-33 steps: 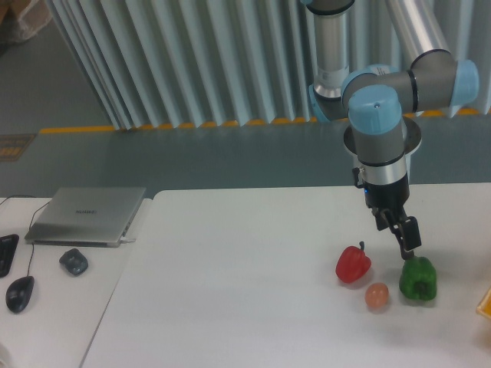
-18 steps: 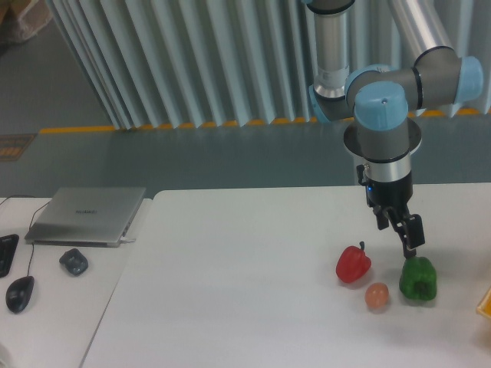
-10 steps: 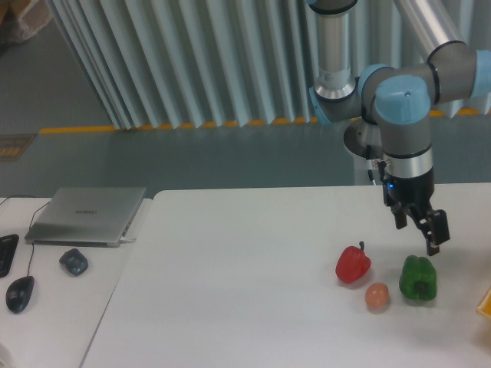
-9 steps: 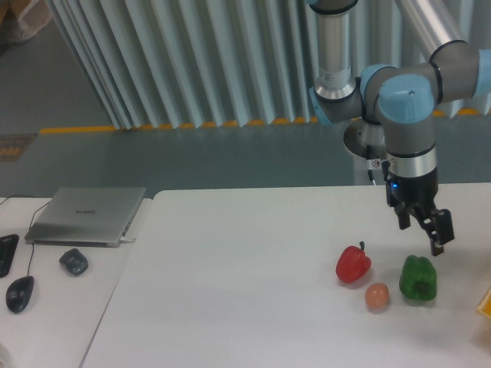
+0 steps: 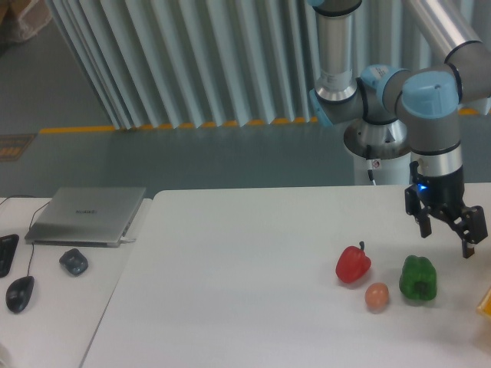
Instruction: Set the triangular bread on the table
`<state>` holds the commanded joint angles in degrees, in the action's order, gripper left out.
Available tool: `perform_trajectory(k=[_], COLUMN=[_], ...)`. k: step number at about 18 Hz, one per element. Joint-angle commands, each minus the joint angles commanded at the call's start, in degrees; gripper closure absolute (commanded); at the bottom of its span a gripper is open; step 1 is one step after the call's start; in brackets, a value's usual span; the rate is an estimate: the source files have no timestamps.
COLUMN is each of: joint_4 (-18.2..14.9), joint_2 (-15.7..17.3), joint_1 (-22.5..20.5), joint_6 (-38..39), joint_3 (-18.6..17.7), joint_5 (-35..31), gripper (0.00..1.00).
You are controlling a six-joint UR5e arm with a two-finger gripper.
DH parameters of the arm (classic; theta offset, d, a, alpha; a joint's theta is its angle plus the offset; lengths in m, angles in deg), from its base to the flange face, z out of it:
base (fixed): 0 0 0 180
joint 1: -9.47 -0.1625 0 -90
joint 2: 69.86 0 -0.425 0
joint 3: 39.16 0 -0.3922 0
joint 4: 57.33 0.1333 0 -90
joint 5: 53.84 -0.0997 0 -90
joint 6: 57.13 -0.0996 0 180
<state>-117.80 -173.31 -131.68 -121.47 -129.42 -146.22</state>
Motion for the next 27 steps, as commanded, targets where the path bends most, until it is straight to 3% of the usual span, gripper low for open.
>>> perform_trajectory(k=[4,12,21,27], joint_4=[3.60,3.78,3.69,3.69], joint_2=[-0.35,-1.67,-6.59,-9.58], joint_1=[-2.28,-8.43,-12.66,-15.56], joint_6=[0.62,0.27,0.09,-1.57], joint_3=[-0.53,0.09,0.52,2.72], joint_5=[0.88,0.88,0.88,1.84], gripper=[0.00,0.00,0.00,0.00])
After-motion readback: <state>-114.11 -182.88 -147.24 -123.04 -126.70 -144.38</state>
